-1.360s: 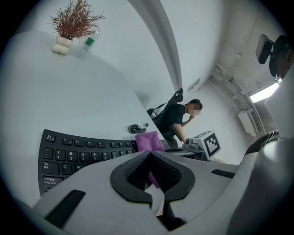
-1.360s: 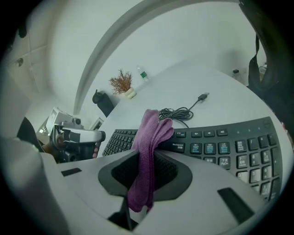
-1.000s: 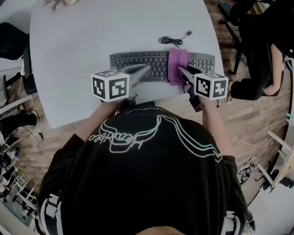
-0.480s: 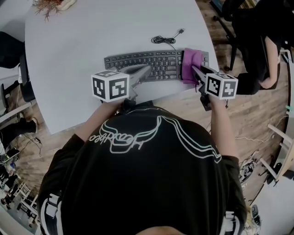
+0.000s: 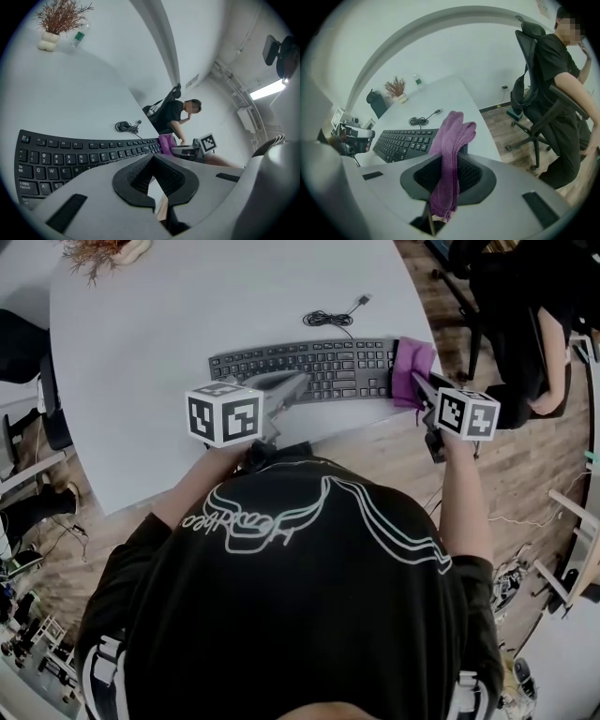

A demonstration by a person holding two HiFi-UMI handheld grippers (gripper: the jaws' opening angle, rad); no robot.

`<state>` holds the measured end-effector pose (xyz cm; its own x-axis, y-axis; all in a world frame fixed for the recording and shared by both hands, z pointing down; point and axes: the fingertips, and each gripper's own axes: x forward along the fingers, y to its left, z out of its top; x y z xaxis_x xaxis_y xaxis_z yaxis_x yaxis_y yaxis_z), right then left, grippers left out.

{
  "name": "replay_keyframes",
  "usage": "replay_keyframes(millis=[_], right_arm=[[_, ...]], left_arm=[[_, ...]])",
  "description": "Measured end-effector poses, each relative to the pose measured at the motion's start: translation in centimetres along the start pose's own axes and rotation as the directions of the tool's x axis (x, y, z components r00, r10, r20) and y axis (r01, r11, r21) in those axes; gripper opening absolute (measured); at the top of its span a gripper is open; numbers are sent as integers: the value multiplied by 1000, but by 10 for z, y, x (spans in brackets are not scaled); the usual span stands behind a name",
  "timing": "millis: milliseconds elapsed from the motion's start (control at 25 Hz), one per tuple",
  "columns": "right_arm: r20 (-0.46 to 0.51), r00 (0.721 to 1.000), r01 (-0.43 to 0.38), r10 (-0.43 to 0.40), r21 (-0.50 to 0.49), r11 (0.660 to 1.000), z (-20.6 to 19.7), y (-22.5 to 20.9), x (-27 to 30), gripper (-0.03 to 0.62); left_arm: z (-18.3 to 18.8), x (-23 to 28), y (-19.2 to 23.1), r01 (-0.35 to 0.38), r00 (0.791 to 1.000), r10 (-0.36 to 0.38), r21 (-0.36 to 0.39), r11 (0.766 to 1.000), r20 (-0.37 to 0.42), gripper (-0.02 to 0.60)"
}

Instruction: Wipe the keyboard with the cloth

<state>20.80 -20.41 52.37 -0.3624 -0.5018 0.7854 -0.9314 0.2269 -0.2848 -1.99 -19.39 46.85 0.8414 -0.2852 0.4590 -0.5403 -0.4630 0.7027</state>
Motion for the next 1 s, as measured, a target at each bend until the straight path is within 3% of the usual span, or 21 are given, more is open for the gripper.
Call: replay_keyframes(millis=[400, 680, 840, 1000], right_arm=[[19, 995, 101, -100, -42, 994, -6, -35, -15, 61], [170, 981, 94, -90, -15, 995, 3, -21, -35, 61], [288, 958, 7, -6, -4, 1000, 11, 10, -65, 61], [378, 919, -83, 109, -85, 993, 15, 54, -111, 61]], left_arm=[[-4, -7, -4, -25, 999, 25, 2, 1000, 24, 3], [-3, -21, -23, -35, 996, 32, 27, 999, 83, 3], [-5, -36, -43, -43, 989, 36, 51, 998, 142, 3], [-8, -52, -79, -50, 975, 31, 81, 995, 220, 3]])
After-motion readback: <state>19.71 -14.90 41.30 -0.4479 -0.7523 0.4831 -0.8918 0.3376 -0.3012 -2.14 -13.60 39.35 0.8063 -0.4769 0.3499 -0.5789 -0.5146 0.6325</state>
